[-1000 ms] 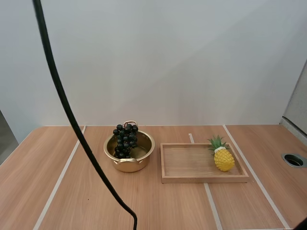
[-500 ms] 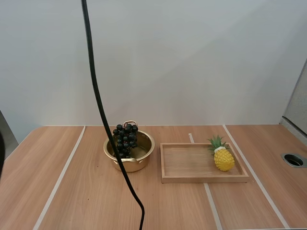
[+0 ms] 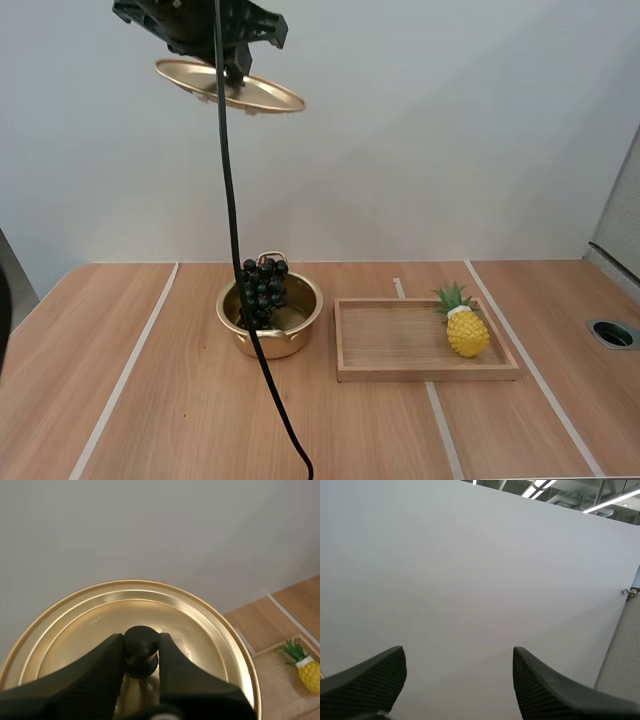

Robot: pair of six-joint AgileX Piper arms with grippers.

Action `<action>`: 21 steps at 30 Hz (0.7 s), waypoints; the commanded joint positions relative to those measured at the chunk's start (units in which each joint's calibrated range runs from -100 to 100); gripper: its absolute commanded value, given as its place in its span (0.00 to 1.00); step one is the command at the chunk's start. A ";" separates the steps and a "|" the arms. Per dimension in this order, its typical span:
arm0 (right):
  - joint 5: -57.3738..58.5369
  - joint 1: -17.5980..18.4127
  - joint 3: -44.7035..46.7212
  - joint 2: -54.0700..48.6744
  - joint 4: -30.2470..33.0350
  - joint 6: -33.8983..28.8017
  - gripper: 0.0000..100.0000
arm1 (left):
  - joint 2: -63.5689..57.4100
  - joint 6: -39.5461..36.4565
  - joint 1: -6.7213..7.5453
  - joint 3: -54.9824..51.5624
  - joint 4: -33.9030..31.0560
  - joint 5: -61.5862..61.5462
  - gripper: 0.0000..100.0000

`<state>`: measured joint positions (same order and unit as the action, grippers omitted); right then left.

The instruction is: Open the pot, put the grape inside, and close it

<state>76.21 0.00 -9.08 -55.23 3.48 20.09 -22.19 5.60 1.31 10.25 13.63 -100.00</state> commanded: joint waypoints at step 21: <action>1.84 -0.16 -0.20 -0.63 0.73 -0.37 1.00 | -0.02 12.24 -0.03 -36.83 9.38 35.77 0.00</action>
<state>78.19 0.00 -9.08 -55.23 3.75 20.09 -22.03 16.15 1.31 -23.76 19.99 -69.13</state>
